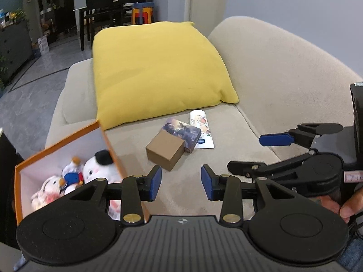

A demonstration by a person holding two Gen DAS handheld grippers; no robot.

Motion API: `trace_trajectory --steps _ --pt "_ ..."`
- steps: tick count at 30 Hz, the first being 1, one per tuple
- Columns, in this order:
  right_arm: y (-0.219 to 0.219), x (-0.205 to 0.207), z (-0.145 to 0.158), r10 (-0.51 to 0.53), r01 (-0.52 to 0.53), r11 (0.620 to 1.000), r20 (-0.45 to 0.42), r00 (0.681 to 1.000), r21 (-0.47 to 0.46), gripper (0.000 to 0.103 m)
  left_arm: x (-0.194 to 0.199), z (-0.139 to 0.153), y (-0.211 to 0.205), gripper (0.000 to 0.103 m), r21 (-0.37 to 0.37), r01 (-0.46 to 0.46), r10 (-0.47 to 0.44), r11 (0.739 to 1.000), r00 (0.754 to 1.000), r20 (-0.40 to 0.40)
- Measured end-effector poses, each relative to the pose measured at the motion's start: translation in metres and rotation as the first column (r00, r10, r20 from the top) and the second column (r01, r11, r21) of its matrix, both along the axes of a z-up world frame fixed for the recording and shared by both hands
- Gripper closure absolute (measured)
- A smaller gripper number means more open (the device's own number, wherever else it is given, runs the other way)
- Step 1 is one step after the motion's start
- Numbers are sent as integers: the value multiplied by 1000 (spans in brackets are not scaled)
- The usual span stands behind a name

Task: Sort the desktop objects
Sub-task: 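Move both tools back over the sofa toward the card deck and cardboard box, then grasp the card deck with the right tool while left tool grasps the cardboard box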

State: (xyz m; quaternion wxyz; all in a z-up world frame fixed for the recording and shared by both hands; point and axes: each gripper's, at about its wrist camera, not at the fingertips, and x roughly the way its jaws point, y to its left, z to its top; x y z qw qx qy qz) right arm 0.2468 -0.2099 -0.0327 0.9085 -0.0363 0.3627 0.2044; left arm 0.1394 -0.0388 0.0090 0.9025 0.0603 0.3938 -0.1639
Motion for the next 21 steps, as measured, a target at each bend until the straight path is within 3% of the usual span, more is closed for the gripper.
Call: trace_trajectory --steps 6,21 --pt "-14 37 -19 -104 102 994 -39 994 -37 28 26 -11 -23 59 50 13 -13 999 1000 4" --pt "-23 128 -40 -161 176 982 -171 972 76 35 110 -44 -31 53 67 32 -27 997 997 -75"
